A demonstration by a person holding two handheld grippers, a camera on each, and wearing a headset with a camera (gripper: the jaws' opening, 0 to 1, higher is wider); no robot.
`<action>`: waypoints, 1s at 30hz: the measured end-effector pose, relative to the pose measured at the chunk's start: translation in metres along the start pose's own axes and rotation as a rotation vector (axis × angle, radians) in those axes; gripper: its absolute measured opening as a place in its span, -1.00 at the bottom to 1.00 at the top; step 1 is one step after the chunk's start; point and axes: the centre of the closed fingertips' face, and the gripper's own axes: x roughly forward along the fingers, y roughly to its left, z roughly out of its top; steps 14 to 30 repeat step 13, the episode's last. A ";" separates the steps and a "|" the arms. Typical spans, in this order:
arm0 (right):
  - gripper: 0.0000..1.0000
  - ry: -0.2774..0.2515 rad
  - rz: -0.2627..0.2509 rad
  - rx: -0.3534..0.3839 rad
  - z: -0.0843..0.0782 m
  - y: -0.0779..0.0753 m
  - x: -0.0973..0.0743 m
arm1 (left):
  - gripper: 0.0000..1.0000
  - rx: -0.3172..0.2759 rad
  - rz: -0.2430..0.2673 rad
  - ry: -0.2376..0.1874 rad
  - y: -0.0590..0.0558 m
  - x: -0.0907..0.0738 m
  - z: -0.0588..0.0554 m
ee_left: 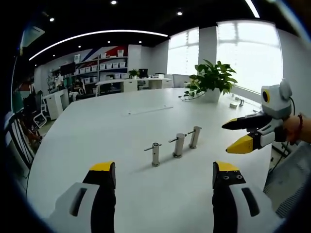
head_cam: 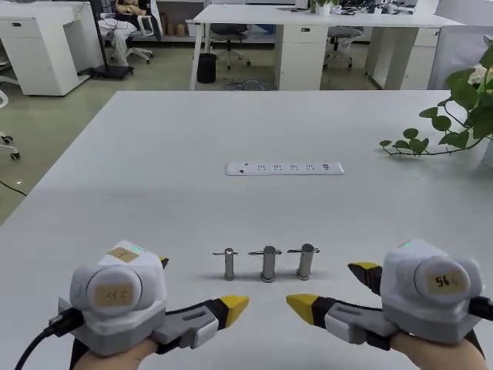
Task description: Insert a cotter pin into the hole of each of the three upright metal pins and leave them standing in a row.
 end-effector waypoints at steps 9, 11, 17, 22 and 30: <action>0.39 0.005 -0.001 0.001 -0.003 0.002 -0.002 | 0.63 -0.008 0.008 0.009 0.000 -0.003 -0.006; 0.39 0.012 -0.003 -0.008 -0.004 0.001 -0.003 | 0.63 -0.009 0.009 0.008 -0.001 -0.004 -0.006; 0.38 0.015 -0.006 -0.014 -0.004 0.001 -0.003 | 0.62 -0.009 0.011 0.011 0.000 -0.004 -0.008; 0.38 0.015 -0.006 -0.014 -0.004 0.001 -0.003 | 0.62 -0.009 0.011 0.011 0.000 -0.004 -0.008; 0.38 0.015 -0.006 -0.014 -0.004 0.001 -0.003 | 0.62 -0.009 0.011 0.011 0.000 -0.004 -0.008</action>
